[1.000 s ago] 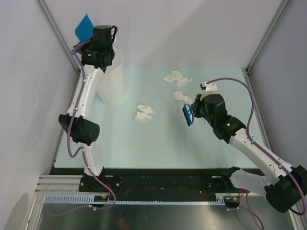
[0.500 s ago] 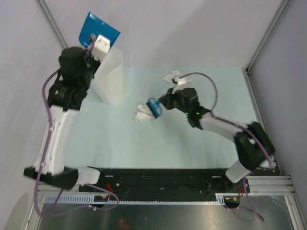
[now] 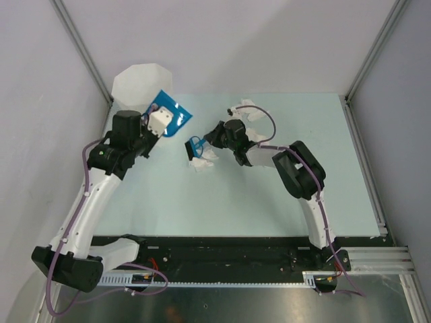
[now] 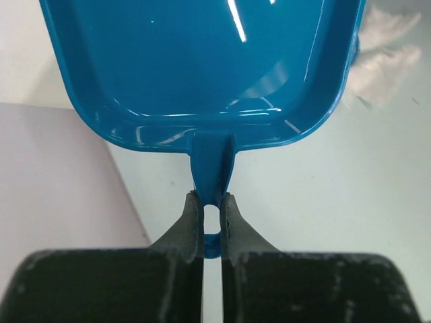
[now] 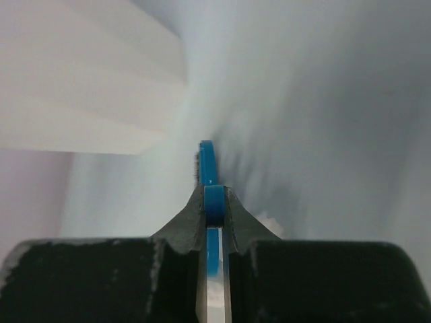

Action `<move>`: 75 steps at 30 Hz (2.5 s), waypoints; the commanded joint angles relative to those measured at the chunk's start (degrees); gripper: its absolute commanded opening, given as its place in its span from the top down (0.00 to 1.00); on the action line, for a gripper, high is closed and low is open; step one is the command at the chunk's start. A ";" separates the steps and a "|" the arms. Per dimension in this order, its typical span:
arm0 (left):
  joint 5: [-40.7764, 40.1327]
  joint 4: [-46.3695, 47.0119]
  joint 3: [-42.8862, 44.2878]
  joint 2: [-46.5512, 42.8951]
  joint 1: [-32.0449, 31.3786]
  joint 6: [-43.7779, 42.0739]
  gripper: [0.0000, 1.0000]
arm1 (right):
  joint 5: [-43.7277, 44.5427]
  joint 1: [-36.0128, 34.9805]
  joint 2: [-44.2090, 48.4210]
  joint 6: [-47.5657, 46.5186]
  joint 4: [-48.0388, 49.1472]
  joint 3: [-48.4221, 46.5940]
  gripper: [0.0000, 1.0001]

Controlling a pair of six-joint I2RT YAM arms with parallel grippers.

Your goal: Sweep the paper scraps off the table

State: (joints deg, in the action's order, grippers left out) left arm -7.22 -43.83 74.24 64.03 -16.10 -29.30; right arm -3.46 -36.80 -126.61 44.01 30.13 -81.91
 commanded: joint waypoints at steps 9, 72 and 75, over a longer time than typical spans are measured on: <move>18.74 -1.25 -10.95 6.62 -2.09 -2.61 1.00 | 6.38 5.76 27.71 -9.99 -18.17 23.71 1.00; 21.73 -1.51 4.50 15.51 -7.47 8.64 1.00 | 30.80 5.24 73.87 -30.56 -54.04 19.33 1.00; 17.44 -2.83 12.14 16.56 -5.27 8.56 1.00 | 29.84 5.95 73.70 -30.21 -54.04 20.47 1.00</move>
State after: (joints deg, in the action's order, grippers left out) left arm 15.75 -45.80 78.32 81.36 -24.32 -23.66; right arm 25.69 -31.51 -52.90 14.39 -22.50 -62.06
